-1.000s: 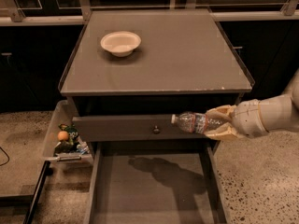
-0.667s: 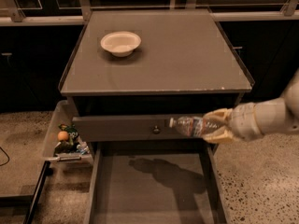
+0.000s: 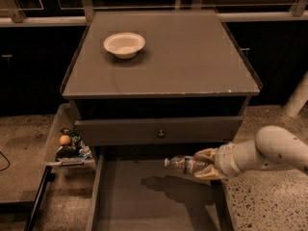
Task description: Place water bottle into middle drawer
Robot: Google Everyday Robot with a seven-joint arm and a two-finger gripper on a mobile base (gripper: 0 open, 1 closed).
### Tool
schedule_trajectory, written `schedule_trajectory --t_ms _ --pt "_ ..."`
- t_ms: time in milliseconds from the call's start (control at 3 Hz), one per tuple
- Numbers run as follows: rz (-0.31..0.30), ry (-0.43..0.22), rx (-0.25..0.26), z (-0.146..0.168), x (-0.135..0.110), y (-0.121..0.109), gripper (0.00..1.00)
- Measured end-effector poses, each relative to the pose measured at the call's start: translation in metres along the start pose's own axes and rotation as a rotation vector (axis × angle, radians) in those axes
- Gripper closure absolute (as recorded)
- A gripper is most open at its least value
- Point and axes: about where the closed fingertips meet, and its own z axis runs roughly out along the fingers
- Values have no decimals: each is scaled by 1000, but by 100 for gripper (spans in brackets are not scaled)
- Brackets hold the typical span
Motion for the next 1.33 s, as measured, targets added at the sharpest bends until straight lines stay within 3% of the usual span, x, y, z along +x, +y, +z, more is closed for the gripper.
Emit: schedule_trajectory --t_ms 333,667,1000,1333 --pt "0 -24 -40 47 31 18 100" --pt "0 -24 -40 47 31 18 100" --pt "41 -13 -41 74 48 18 100" --pt "74 -29 -22 123 70 17 100"
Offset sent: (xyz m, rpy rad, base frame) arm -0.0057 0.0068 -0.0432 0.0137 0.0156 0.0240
